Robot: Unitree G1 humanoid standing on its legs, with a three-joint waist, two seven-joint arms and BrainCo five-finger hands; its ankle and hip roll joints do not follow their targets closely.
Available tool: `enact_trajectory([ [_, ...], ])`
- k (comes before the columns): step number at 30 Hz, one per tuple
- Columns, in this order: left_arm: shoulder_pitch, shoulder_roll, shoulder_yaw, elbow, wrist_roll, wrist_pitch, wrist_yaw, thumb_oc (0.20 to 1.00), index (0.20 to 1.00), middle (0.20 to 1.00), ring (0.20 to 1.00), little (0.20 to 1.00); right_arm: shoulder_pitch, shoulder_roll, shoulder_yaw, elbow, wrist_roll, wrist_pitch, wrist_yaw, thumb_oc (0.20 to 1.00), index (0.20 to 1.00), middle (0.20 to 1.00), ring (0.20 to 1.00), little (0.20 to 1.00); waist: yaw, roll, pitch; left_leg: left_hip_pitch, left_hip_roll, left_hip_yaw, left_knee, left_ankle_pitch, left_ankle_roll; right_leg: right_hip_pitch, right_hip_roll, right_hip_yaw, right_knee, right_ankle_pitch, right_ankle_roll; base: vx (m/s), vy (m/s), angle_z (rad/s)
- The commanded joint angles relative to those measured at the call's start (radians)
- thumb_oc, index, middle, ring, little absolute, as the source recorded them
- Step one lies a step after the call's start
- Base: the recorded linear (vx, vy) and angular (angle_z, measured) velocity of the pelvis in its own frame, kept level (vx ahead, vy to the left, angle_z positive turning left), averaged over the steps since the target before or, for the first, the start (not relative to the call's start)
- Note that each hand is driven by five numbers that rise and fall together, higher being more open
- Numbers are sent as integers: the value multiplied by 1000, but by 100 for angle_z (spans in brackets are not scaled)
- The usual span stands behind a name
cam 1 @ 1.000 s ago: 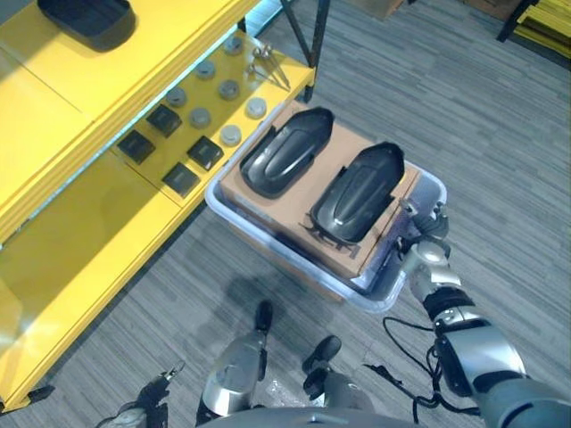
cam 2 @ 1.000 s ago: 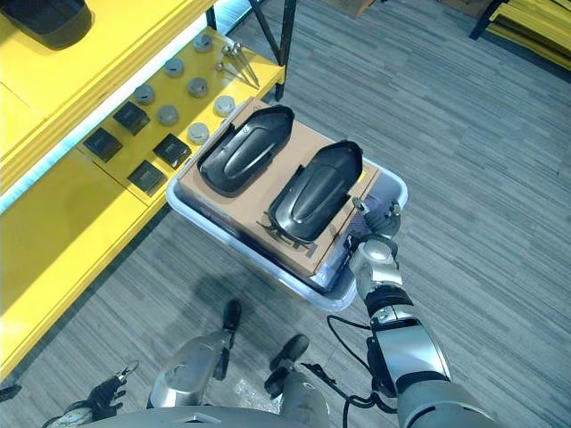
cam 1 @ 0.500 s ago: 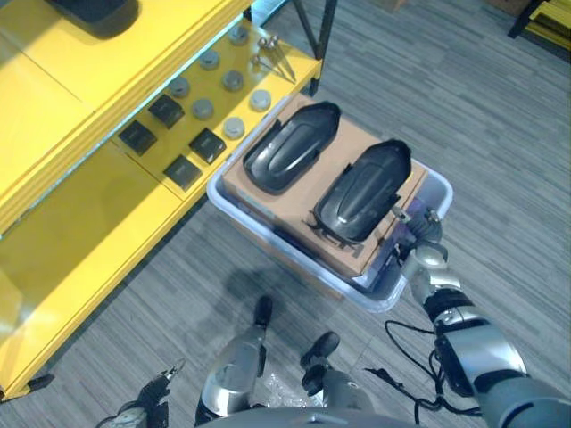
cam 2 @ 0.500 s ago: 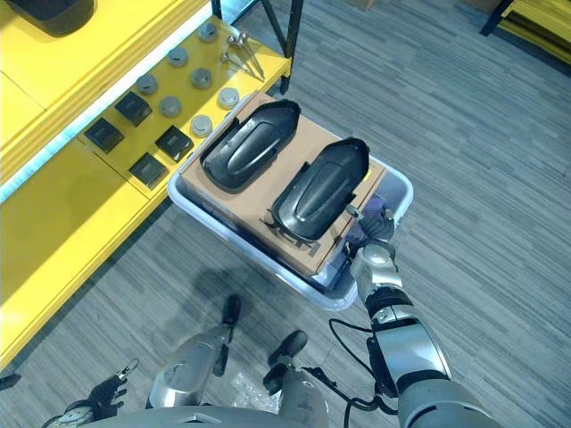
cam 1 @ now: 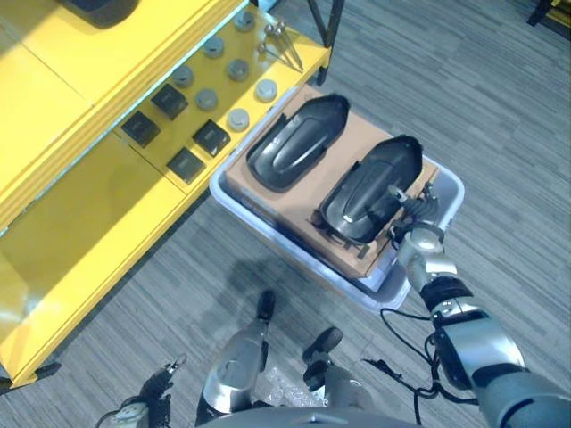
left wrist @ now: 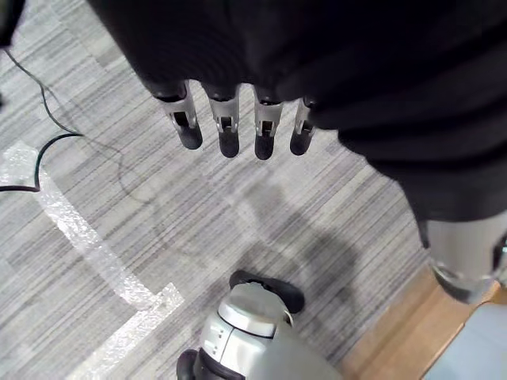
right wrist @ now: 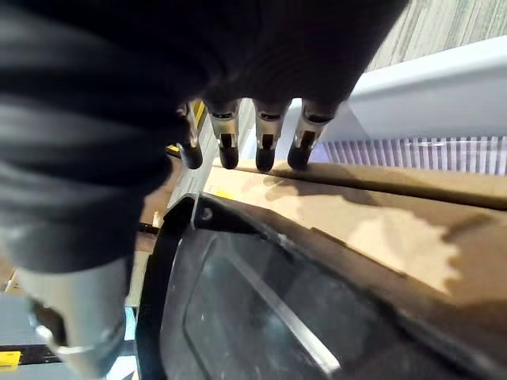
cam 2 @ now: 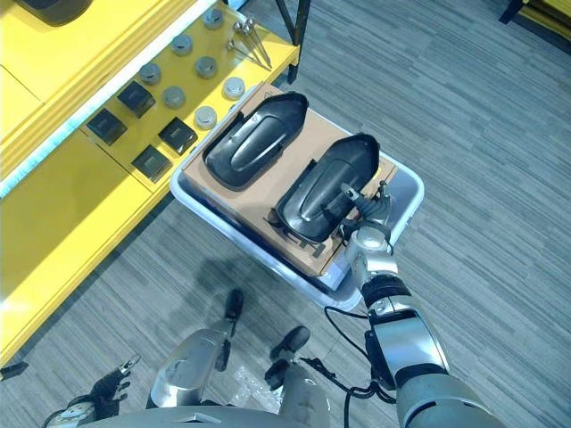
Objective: Move parts from the plastic box to the shelf.
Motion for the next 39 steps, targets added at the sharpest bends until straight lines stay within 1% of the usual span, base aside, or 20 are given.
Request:
enact_trajectory([
  [1,-10,17,-53,36,-31,2,4,1000,1000,1000,1000,1000,21,-8,66,9,-3,15,7,1000,1000,1000,1000,1000,12,-18,-23,-87,54,-6,7,-35,-57,6,-100,73,38,-48,97,0,0,0],
  [4,-15,15,-57,34,-39,1,3,1000,1000,1000,1000,1000,27,6,85,31,-16,24,10,1000,1000,1000,1000,1000,11,-15,-15,-98,52,-5,11,-33,-58,-3,-101,74,37,-45,97,-40,33,1],
  [5,-25,11,-64,33,-47,2,2,1000,1000,1000,1000,1000,20,17,103,50,-29,35,8,1000,1000,1000,1000,1000,12,-10,-5,-109,51,-4,16,-31,-57,-15,-105,77,41,-43,97,-45,50,0],
  [8,-34,11,-70,29,-55,5,0,1000,1000,1000,1000,1000,9,20,116,65,-49,37,15,1000,1000,1000,1000,1000,13,-7,4,-122,50,-3,22,-30,-57,-25,-108,78,45,-41,98,-43,31,2],
  [13,-48,12,-83,19,-70,9,-2,1000,1000,1000,1000,1000,-22,23,156,56,-93,59,13,1000,1000,1000,1000,1000,17,-9,20,-139,49,-4,22,-25,-57,-44,-111,78,50,-36,101,-22,9,2],
  [14,-50,15,-88,11,-76,11,1,1000,1000,1000,1000,1000,-30,15,172,41,-109,78,9,1000,1000,1000,1000,1000,18,-14,25,-143,48,-5,22,-24,-56,-51,-111,80,56,-36,102,0,0,0],
  [16,-50,16,-89,9,-77,10,3,1000,1000,1000,1000,1000,-31,11,178,37,-120,87,0,1000,1000,1000,1000,1000,18,-18,26,-144,48,-5,22,-24,-56,-52,-111,80,57,-36,102,0,0,0],
  [19,-52,20,-89,7,-82,10,1,1000,1000,1000,1000,1000,-31,3,185,39,-174,126,-24,1000,1000,1000,1000,1000,16,-23,27,-148,48,-5,25,-25,-54,-59,-111,84,64,-36,104,-7,-7,2],
  [20,-54,21,-92,4,-85,13,3,1000,1000,1000,1000,1000,-32,-2,189,49,-225,154,-42,1000,1000,1000,1000,1000,15,-24,26,-147,48,-6,26,-27,-53,-61,-110,86,68,-37,104,0,0,0],
  [22,-58,25,-98,0,-87,14,1,1000,1000,1000,1000,1000,-29,-11,207,81,-277,174,-66,1000,1000,1000,1000,1000,16,-27,27,-149,49,-5,29,-29,-51,-63,-110,86,73,-38,104,-5,-20,2],
  [23,-66,28,-107,-2,-92,13,1,1000,1000,1000,1000,1000,-33,-14,215,122,-294,194,-83,909,909,909,909,909,18,-28,29,-151,49,-6,32,-30,-48,-66,-110,87,77,-37,105,-12,-59,6],
  [24,-72,30,-113,-4,-93,13,3,1000,1000,1000,1000,1000,-30,-13,217,146,-307,194,-90,225,225,225,225,225,19,-28,30,-151,48,-8,34,-33,-45,-68,-110,89,79,-34,106,-7,-55,6],
  [25,-73,31,-115,-5,-93,13,5,1000,1000,1000,1000,1000,-28,-13,217,151,-313,195,-92,200,200,200,200,200,19,-29,31,-151,48,-9,35,-33,-45,-67,-110,90,79,-34,106,-1,-35,5],
  [28,-77,35,-119,-8,-92,14,6,1000,1000,1000,1000,1000,-24,-15,223,171,-333,191,-90,200,200,200,200,200,18,-28,33,-149,48,-8,35,-34,-43,-69,-110,91,81,-31,107,-3,-11,1],
  [31,-82,41,-125,-16,-100,16,6,1000,1000,1000,1000,1000,-7,-15,225,174,-290,173,-99,200,200,200,200,200,12,-29,34,-150,49,-4,35,-35,-41,-74,-109,94,82,-29,107,-20,-17,1],
  [36,-83,43,-124,-19,-101,18,6,1000,1000,1000,1000,1000,1,-15,222,170,-290,167,-96,200,200,200,200,200,9,-29,34,-149,49,-2,34,-36,-40,-76,-109,98,82,-28,108,0,0,0],
  [37,-87,43,-125,-25,-102,16,6,1000,1000,1000,1000,1000,37,-10,210,158,-263,128,-93,313,313,313,313,313,-7,-29,29,-138,51,8,33,-39,-39,-80,-107,110,85,-25,109,0,0,0],
  [39,-90,40,-129,-28,-102,20,9,1000,1000,1000,1000,1000,49,-11,205,153,-259,118,-90,263,263,263,263,263,-14,-28,26,-135,53,12,33,-40,-40,-81,-106,114,83,-25,109,-24,-21,-3],
])
